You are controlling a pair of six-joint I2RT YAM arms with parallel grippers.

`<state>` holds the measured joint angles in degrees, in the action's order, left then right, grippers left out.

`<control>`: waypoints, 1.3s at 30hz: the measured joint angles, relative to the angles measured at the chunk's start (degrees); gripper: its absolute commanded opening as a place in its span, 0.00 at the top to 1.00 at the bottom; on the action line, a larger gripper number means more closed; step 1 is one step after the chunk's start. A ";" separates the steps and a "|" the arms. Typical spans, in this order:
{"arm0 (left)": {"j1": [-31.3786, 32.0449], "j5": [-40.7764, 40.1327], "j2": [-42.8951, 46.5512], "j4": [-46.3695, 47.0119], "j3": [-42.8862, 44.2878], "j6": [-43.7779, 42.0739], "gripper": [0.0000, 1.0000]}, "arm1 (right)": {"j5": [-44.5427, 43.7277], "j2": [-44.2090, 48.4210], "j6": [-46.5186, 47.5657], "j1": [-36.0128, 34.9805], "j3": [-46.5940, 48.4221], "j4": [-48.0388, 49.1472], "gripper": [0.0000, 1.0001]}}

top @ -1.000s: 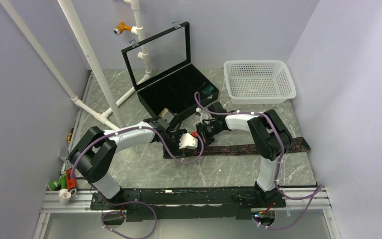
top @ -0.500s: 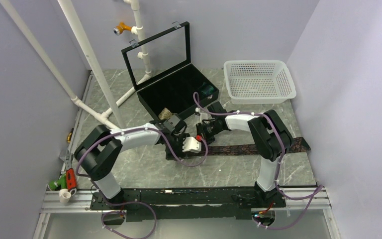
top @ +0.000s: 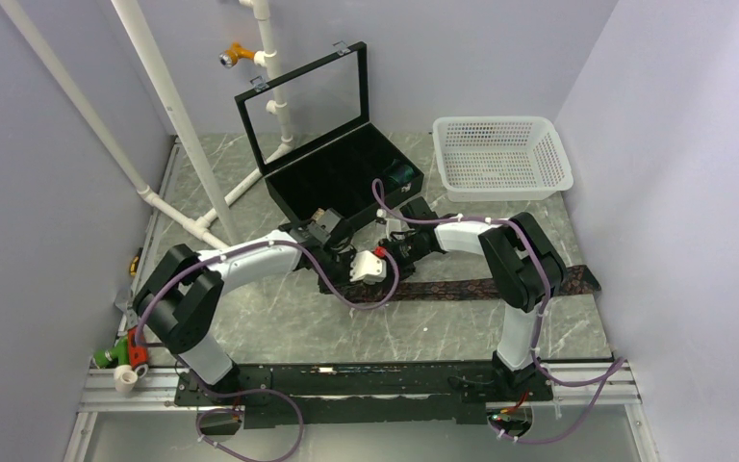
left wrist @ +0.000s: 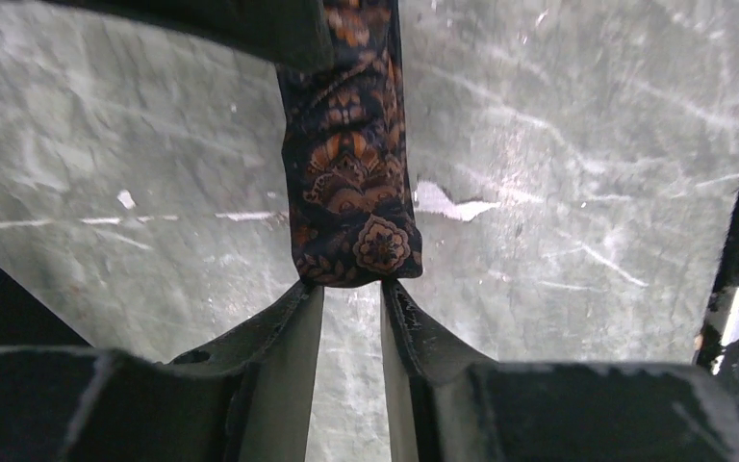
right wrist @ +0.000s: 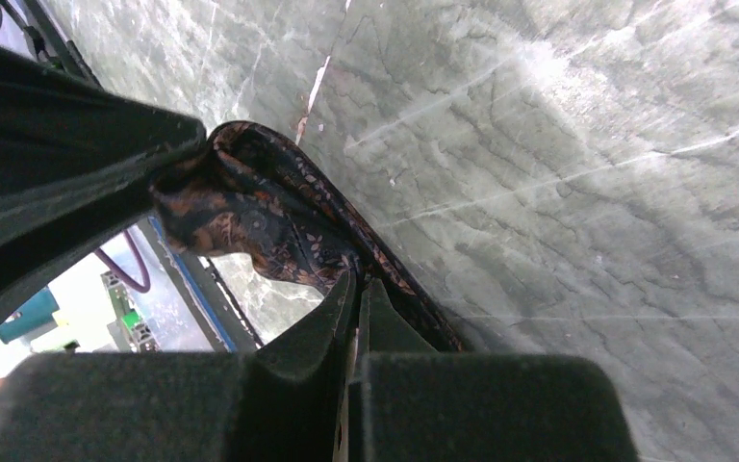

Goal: Roll the ties
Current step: Place the tie at the center of the board.

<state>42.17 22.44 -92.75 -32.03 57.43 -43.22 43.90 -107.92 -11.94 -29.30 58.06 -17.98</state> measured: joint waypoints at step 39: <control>-2.60 4.79 4.50 3.08 -3.13 2.95 0.13 | 3.32 0.35 0.42 3.63 -0.28 -3.72 1.00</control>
<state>39.57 27.22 -88.25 -28.95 54.30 -40.27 47.22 -107.57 -11.53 -25.67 57.78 -21.69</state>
